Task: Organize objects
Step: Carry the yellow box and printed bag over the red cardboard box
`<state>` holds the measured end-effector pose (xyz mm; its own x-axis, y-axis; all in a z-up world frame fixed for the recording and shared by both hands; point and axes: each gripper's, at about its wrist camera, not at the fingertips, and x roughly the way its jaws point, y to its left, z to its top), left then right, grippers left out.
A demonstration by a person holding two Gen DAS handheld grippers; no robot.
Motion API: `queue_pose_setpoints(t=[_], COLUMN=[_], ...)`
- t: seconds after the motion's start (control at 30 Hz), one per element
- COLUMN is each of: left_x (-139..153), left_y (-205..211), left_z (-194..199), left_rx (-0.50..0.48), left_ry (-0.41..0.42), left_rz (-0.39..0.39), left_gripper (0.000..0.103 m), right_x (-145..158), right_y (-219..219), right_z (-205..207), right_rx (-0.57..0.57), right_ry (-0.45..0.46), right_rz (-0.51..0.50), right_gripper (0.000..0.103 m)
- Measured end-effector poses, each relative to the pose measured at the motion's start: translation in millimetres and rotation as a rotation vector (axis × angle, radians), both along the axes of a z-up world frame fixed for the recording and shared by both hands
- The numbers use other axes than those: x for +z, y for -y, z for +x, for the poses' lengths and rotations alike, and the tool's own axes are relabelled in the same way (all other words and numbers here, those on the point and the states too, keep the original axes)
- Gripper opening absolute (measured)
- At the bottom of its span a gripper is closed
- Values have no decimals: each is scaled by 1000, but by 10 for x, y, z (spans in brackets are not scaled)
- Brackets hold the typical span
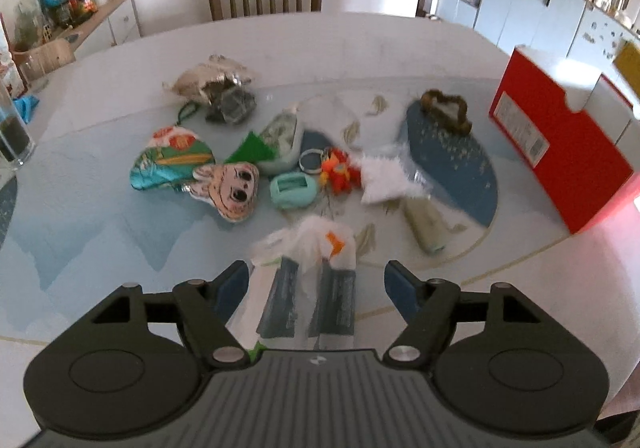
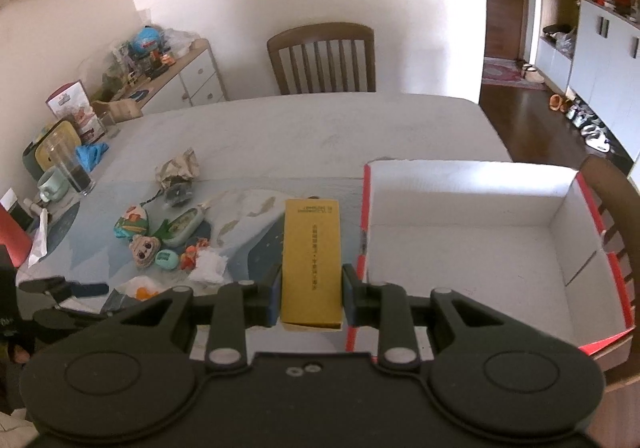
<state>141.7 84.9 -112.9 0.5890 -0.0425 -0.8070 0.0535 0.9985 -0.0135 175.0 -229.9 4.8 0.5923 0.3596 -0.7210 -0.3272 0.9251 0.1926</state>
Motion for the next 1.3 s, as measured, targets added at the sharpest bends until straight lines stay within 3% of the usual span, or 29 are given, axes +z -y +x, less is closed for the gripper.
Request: queue_pose_setpoints(t=[0.1, 0.17, 0.3, 0.57, 0.77, 0.9, 1.3], left_x=[-59, -101, -150, -18, 347, 558, 994], left_y=[7, 14, 16, 107, 439, 728, 1978], left_z=[4, 19, 26, 31, 95, 221, 773], left_rx=[-5, -5, 6, 53, 26, 7, -196], left_ry=[-13, -32, -50, -22, 33, 51, 102], left_rz=[7, 21, 36, 37, 31, -24, -79], left_gripper=[65, 43, 20, 15, 15, 15, 15], right_x=[13, 11, 6, -84, -188, -284, -632], right_y=[47, 79, 181, 469, 775, 985, 1559], right_z=[16, 30, 77, 241, 382, 476, 674], right_rx=[-16, -28, -51, -87, -103, -110, -139], right_ry=[3, 4, 6, -5, -16, -24, -85], right_rz=[-6, -11, -19, -34, -36, -37, -50], right_gripper=[28, 28, 28, 28, 28, 28, 28])
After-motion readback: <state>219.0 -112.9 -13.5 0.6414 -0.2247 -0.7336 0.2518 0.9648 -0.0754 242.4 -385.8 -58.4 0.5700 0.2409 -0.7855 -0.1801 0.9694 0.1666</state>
